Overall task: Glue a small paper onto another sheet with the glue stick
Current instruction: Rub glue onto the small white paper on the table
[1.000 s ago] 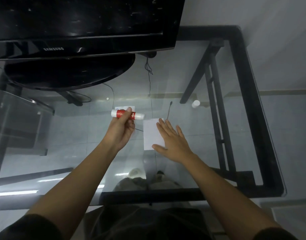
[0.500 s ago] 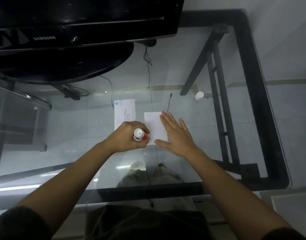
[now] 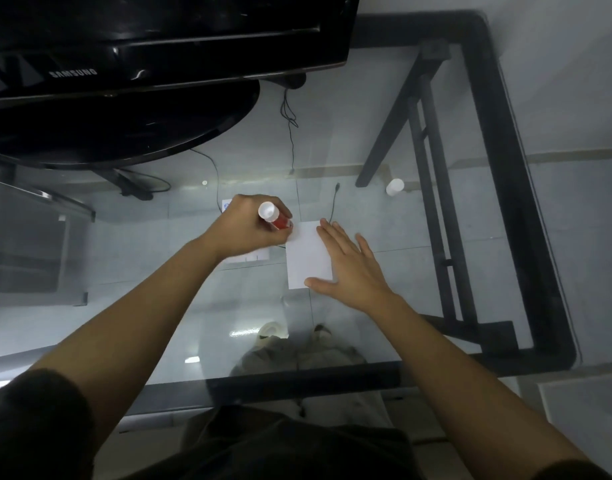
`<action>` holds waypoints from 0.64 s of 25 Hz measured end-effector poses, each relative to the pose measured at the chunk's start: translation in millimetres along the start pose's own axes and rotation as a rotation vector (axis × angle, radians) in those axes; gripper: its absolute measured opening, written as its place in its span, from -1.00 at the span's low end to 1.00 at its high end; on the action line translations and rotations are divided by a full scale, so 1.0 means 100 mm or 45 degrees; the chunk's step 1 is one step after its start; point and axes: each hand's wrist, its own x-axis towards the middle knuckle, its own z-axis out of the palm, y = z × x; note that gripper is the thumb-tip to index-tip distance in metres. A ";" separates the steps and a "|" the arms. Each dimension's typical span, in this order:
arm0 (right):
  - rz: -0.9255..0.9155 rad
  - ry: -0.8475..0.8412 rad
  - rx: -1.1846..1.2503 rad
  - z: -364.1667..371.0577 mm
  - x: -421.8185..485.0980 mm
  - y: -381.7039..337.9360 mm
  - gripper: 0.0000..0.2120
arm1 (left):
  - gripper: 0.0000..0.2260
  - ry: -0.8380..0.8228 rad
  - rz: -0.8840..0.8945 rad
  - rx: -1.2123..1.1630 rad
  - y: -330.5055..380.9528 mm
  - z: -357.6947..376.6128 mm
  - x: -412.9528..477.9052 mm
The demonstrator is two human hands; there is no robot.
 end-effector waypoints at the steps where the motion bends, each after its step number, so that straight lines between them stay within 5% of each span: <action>1: 0.007 0.020 0.022 0.00 0.00 0.00 -0.12 | -0.83 -0.017 0.019 -0.038 0.01 0.04 -0.07; 8: 0.025 0.023 -0.082 0.00 0.01 0.04 -0.08 | -0.78 -0.219 0.164 0.007 0.05 0.28 -0.27; 16: 0.050 0.040 -0.150 -0.01 0.01 0.04 -0.04 | -0.83 0.011 0.108 -0.074 0.09 0.27 -0.10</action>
